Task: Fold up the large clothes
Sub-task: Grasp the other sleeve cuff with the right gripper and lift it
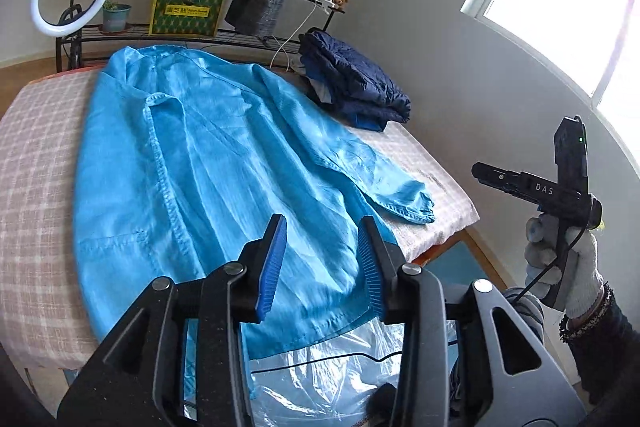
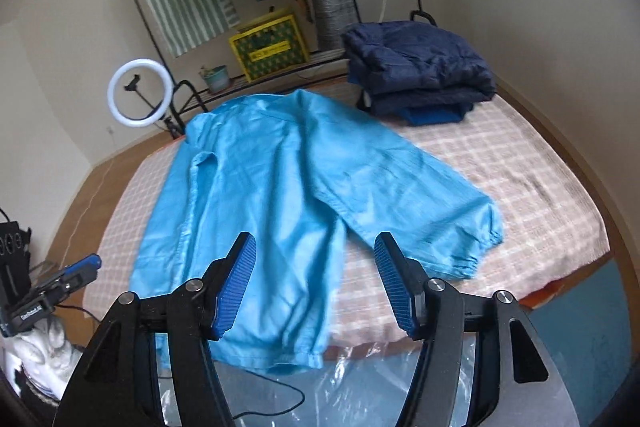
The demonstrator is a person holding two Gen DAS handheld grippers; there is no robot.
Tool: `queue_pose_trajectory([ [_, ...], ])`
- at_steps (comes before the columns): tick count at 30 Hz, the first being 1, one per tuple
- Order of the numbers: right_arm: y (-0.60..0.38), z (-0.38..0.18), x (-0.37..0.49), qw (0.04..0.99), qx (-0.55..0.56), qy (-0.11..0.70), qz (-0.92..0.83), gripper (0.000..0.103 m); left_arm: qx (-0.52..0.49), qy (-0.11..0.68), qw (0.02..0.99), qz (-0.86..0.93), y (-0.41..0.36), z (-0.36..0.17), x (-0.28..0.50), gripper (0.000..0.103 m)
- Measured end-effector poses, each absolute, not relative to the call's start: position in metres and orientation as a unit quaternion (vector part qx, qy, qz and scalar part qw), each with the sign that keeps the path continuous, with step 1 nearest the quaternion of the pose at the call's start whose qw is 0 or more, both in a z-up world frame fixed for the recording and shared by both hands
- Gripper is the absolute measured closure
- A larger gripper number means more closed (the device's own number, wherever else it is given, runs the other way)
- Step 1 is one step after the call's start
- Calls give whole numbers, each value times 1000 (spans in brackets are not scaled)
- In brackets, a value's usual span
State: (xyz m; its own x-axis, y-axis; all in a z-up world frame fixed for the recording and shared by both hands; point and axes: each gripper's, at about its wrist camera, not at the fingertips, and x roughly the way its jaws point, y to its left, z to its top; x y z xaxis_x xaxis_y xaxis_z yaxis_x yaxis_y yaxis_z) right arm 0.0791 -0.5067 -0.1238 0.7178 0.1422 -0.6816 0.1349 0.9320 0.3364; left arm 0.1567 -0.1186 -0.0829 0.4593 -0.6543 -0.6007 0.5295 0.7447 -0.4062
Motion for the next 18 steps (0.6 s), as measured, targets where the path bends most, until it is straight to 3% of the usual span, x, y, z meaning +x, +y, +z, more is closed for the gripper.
queue_pose_trajectory([
  [8,-626,-195,92,851,323,409,-66,42,-80,445,819,-354,-195,-99,177,66],
  [18,-686,-265,137,803,387,440,-113,42,-42,491,784,-378,-261,-144,197,66],
])
